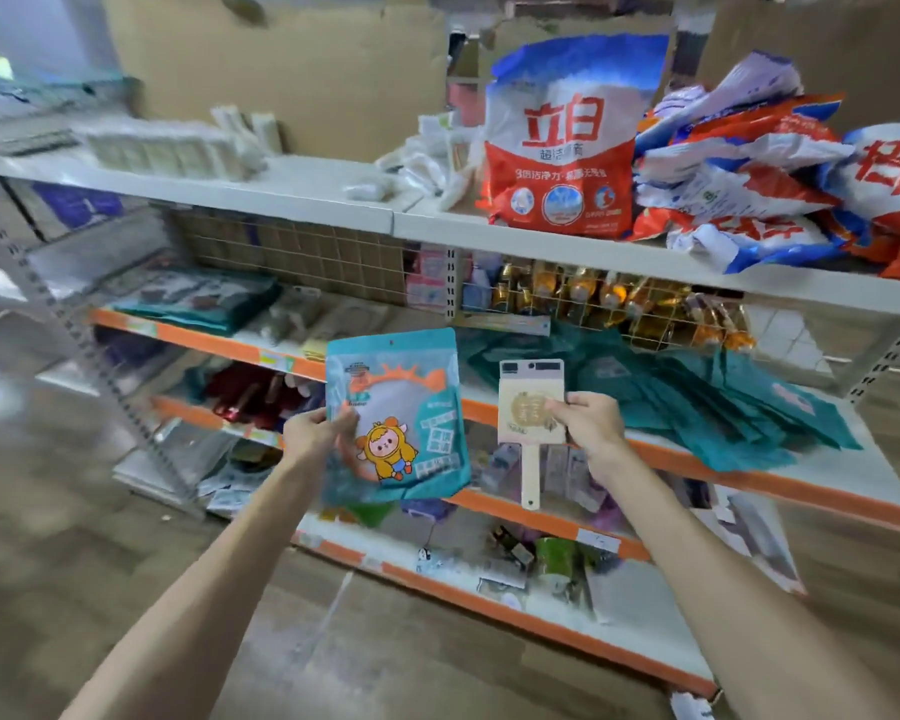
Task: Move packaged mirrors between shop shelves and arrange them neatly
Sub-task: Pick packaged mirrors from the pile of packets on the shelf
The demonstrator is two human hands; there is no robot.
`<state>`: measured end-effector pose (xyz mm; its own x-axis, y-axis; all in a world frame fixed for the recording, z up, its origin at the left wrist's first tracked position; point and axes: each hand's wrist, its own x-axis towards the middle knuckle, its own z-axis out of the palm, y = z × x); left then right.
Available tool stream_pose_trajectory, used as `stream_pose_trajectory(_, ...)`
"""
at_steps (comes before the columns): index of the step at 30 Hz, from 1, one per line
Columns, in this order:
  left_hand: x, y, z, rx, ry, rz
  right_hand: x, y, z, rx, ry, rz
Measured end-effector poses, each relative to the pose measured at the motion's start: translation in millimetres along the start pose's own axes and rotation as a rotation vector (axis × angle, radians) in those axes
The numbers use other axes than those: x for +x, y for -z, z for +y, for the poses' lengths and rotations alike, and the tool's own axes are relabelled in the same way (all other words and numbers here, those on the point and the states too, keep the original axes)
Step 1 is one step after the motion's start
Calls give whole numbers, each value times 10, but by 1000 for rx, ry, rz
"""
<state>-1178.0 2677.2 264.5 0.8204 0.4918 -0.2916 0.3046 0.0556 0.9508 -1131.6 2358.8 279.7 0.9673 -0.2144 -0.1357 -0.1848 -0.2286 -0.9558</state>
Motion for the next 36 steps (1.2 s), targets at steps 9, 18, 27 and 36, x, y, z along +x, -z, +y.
stream_pose_trajectory(9,677,1716,85,-56,35,163,-131,-1906,-479,-46,-3,-162)
stream_pose_trajectory(18,1712,3120,344,-32,21,143,-102,-3638,-976,-2,19,-159)
stream_pose_trajectory(27,2549,3445,451,-58,42,81,136,-4367,-1159,-7,-3,-127)
stream_pose_trajectory(36,3646,3460,693,0,46,15,846,-5106,-1251,10,-39,-88)
